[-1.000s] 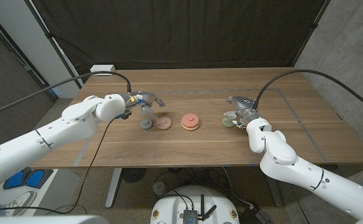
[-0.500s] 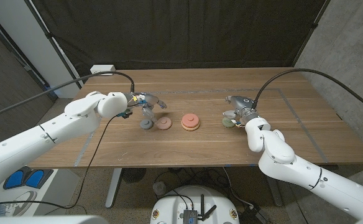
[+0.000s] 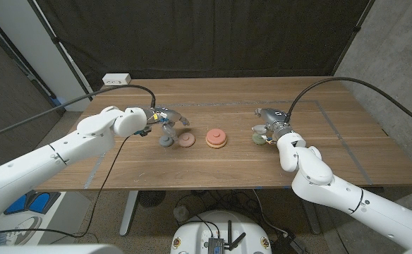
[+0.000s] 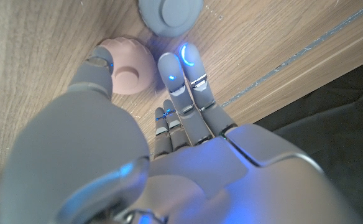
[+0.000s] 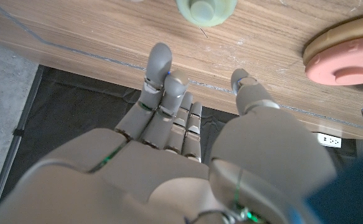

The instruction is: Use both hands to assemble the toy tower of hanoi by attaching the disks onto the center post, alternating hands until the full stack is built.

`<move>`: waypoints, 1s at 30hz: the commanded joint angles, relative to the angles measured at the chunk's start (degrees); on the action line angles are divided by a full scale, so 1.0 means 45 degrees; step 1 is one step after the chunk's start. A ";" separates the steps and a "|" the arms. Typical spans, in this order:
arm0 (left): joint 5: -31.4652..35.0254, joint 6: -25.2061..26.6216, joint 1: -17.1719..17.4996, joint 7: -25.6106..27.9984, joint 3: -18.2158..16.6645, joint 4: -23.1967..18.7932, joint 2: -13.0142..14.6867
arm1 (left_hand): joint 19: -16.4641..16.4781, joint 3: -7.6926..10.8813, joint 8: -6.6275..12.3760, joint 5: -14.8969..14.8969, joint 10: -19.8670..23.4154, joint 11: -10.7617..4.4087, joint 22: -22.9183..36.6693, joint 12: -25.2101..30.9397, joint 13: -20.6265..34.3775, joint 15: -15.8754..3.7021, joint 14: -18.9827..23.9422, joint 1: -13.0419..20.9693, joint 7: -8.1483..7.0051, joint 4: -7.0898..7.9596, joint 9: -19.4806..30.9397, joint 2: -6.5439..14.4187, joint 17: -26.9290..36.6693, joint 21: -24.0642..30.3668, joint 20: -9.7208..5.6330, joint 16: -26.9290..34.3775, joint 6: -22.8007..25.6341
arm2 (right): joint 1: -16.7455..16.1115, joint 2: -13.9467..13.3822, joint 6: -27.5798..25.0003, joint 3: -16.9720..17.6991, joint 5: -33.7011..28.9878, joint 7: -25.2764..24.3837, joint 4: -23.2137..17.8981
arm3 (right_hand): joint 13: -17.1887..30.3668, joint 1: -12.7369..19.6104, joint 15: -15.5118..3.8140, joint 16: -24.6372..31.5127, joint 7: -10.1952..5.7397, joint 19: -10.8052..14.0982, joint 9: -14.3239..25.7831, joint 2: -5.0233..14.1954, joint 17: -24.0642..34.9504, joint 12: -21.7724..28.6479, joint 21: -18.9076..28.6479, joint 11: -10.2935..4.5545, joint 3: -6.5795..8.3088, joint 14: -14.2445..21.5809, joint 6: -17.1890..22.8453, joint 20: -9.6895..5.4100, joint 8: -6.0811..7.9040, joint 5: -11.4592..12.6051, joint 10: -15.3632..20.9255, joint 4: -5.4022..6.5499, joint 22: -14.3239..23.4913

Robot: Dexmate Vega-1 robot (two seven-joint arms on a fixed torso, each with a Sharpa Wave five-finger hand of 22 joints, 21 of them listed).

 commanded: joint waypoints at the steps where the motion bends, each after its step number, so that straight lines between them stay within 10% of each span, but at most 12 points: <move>1: 0.0462 -0.0458 0.0205 0.0404 0.0129 0.0327 -0.0286 | 0.0001 -0.0032 0.0100 -0.0080 0.0054 0.0059 0.0011 0.0085 0.0011 -0.0911 -0.0044 -0.0119 -0.0026 0.0078 0.0001 0.0010 0.0008 -0.0011 -0.1686 0.0073 0.0059 | 0.0103 0.0039 0.0001 -0.0090 -0.0040 0.0065 0.0048 | 0.0068 0.0007 -0.0870 -0.0017 -0.0023 -0.0019 0.0012 0.0139 0.0018 0.0003 0.0086 0.0028 0.0078 -0.0018 0.0071 -0.1302 0.0056 0.0041 0.0128 0.0002 0.0027; 30: 0.1362 -0.0137 0.0567 0.0947 0.0290 0.0479 -0.0725 | 0.0136 0.0022 0.0311 -0.0098 0.0466 -0.0129 0.0012 0.0203 -0.0081 -0.0917 0.0042 0.0020 -0.0230 -0.0028 -0.0036 0.0223 0.0029 0.0032 -0.1726 0.0195 0.0515 | -0.0069 -0.0094 -0.0089 0.0000 -0.0002 0.0027 -0.0126 | 0.0124 0.0057 -0.0870 -0.0041 -0.0039 -0.0025 0.0019 0.0229 0.0020 -0.0042 0.0094 0.0013 0.0124 -0.0024 0.0088 -0.1307 0.0030 0.0103 0.0165 -0.0005 0.0019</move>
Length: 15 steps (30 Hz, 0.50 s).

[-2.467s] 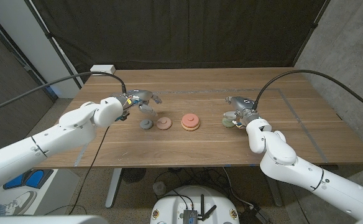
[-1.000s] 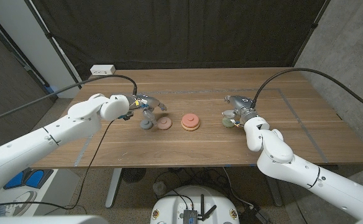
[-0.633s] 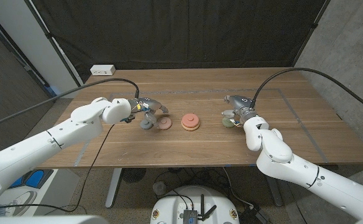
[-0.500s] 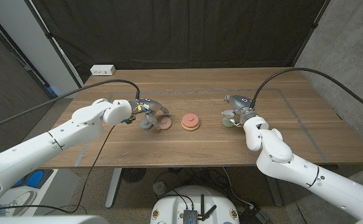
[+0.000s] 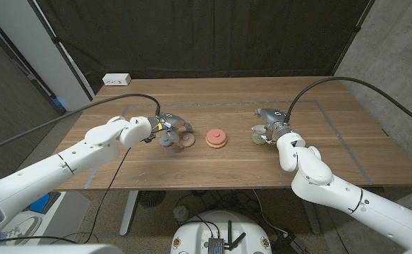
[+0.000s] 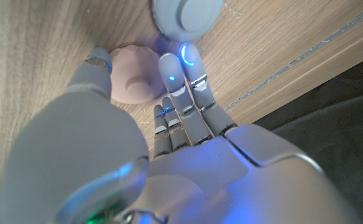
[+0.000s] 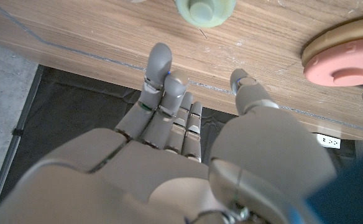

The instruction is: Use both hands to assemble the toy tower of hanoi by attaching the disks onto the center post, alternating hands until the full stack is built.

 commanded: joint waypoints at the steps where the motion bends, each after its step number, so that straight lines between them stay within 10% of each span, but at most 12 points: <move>1: 0.0231 0.0214 0.0100 0.0011 0.0087 0.0098 -0.0226 | 0.0107 0.0074 0.0110 0.0000 0.0143 -0.0027 0.0044 0.0101 0.0011 -0.0917 0.0041 0.0051 -0.0048 -0.0081 0.0023 0.0153 0.0029 0.0033 -0.1753 0.0052 0.0092 | -0.0078 -0.0058 -0.0051 0.0040 0.0044 -0.0009 -0.0073 | 0.0060 -0.0007 -0.0870 -0.0026 -0.0039 -0.0025 0.0024 0.0163 0.0035 -0.0041 0.0096 0.0031 0.0089 -0.0009 0.0104 -0.1306 0.0035 0.0106 0.0158 0.0033 0.0018; 15: 0.0188 0.0402 0.0113 0.0074 0.0202 0.0273 -0.0386 | 0.0116 0.0105 0.0153 -0.0013 0.0263 -0.0112 0.0046 0.0105 -0.0046 -0.0916 0.0041 0.0161 -0.0080 -0.0138 0.0008 0.0242 0.0005 0.0050 -0.1746 0.0079 0.0229 | -0.0134 -0.0125 -0.0176 -0.0010 -0.0026 0.0046 -0.0181 | 0.0081 0.0001 -0.0869 -0.0034 -0.0065 -0.0033 0.0033 0.0209 0.0042 -0.0056 0.0099 0.0023 0.0111 -0.0004 0.0110 -0.1304 0.0025 0.0150 0.0187 0.0038 0.0018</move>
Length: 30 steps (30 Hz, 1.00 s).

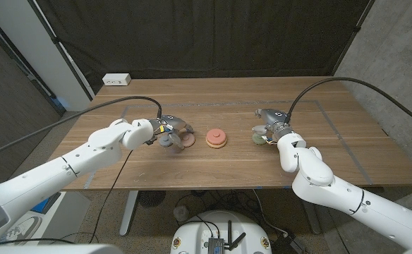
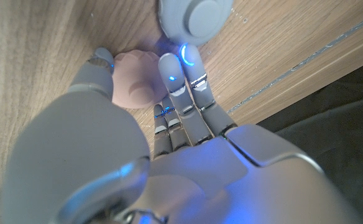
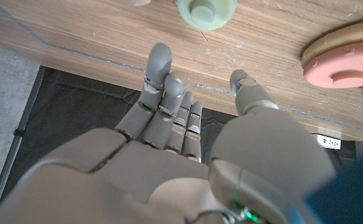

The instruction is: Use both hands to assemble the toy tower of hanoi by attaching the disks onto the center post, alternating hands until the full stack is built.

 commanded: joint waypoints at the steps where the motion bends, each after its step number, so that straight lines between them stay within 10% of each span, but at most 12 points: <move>1: 0.0000 0.0179 0.0013 -0.0023 0.0103 0.0120 -0.0130 | 0.0119 0.0033 0.0070 -0.0014 0.0219 -0.0036 0.0011 0.0112 0.0011 -0.0916 0.0048 0.0035 -0.0023 -0.0070 0.0006 0.0114 0.0012 0.0051 -0.1745 0.0088 0.0194 | -0.0056 -0.0047 -0.0151 -0.0039 -0.0059 0.0043 -0.0110 | 0.0029 0.0084 -0.0869 -0.0042 -0.0018 -0.0034 0.0034 0.0129 0.0035 -0.0057 0.0044 -0.0048 0.0112 -0.0011 0.0071 -0.1304 0.0027 0.0055 0.0119 0.0038 0.0016; 30: -0.0402 0.1034 0.0641 0.0542 -0.0142 -0.0265 0.0047 | 0.1227 0.0570 0.0876 0.0103 0.3456 -0.0622 -0.0003 0.0729 -0.0170 -0.0919 0.1152 0.1379 -0.0182 -0.0317 0.0111 0.0558 0.0520 0.0378 -0.1816 0.0716 0.2902 | 0.0075 0.0212 0.0034 -0.0199 -0.0170 -0.0101 0.0086 | 0.0041 0.0032 -0.0870 -0.0079 -0.0038 -0.0037 0.0040 0.0215 0.0040 -0.0089 0.0058 -0.0056 0.0130 -0.0011 0.0128 -0.1300 0.0007 0.0157 0.0246 0.0061 0.0011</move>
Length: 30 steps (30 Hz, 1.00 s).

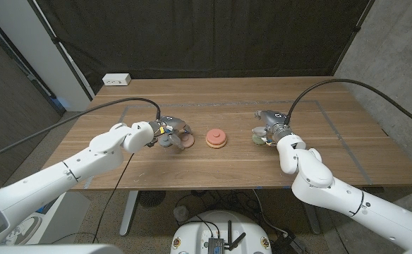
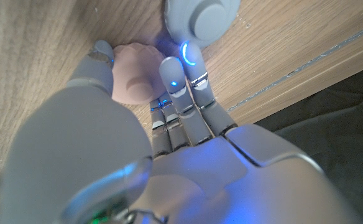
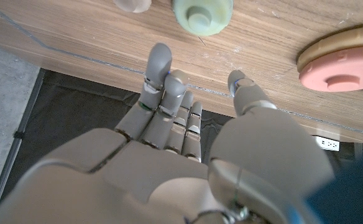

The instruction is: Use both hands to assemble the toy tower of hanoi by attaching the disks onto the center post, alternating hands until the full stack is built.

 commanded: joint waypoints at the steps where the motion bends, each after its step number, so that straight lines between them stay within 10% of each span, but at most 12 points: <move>1: -0.0285 0.0225 0.0179 0.0256 -0.0131 -0.0090 0.0051 | 0.0186 0.0126 0.0066 0.0077 0.0923 -0.0731 0.0033 0.0082 0.0048 -0.0556 0.0157 0.0309 -0.0056 0.0020 0.0077 0.0089 0.0138 0.0110 -0.1541 0.0154 0.0229 | 0.0123 0.0149 0.0072 -0.0107 -0.0137 -0.0095 0.0074 | 0.0041 -0.0019 -0.0869 0.0033 0.0006 -0.0047 0.0042 0.0063 0.0045 0.0001 0.0053 -0.0051 0.0077 -0.0004 0.0085 -0.1300 0.0007 0.0059 0.0114 0.0007 0.0000; 30: -0.1508 0.0492 -0.0093 0.0311 -0.0615 -0.0449 0.0195 | 0.0339 0.0332 -0.0040 0.0165 0.1276 -0.0755 0.0037 -0.0024 0.0325 -0.0553 0.0240 0.0687 -0.0064 0.0101 0.0161 0.0094 0.0595 0.0100 -0.1540 0.0053 0.0606 | -0.0069 0.0078 -0.0357 -0.0024 -0.0204 -0.0053 -0.0110 | 0.0033 -0.0027 -0.0875 0.0053 -0.0034 0.0069 0.0029 0.0110 0.0058 -0.0032 0.0104 -0.0248 0.0086 0.0077 0.0372 -0.1306 0.0039 0.0195 0.0339 -0.0024 0.0011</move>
